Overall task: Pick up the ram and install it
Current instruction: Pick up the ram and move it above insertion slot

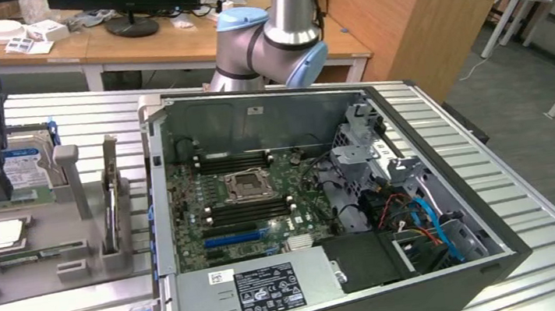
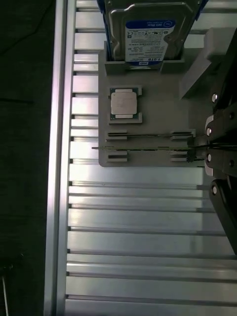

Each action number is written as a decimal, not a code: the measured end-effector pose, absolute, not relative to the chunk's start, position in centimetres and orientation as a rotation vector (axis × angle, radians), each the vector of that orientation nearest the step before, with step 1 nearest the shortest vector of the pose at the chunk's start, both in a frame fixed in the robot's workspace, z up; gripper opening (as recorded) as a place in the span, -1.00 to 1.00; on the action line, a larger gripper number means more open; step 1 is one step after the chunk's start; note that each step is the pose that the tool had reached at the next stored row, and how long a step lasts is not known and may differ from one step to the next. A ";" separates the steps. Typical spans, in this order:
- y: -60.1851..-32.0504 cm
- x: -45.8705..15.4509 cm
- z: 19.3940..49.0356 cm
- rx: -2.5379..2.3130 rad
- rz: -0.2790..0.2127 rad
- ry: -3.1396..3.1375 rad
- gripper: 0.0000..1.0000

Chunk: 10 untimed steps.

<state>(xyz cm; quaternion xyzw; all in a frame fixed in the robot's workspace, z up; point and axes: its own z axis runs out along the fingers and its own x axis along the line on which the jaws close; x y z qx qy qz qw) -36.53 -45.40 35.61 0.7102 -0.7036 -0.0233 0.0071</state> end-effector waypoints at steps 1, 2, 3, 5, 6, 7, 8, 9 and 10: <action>-45.4 -36.5 36.0 2.221 -0.073 -2.200 -0.76; -45.4 -36.5 36.3 2.221 -0.073 -2.200 -0.76; -45.4 -36.5 36.6 2.221 -0.073 -2.200 -0.76; -45.4 -36.5 37.2 2.221 -0.073 -2.201 -0.76; -45.4 -36.5 37.5 2.221 -0.073 -2.201 -0.76; -45.4 -36.5 37.7 2.221 -0.073 -2.200 -0.76; -45.4 -36.5 38.0 2.221 -0.073 -2.200 -0.76; -45.4 -36.5 38.3 2.221 -0.073 -2.201 -0.76; -45.4 -36.5 38.5 2.221 -0.073 -2.200 -0.76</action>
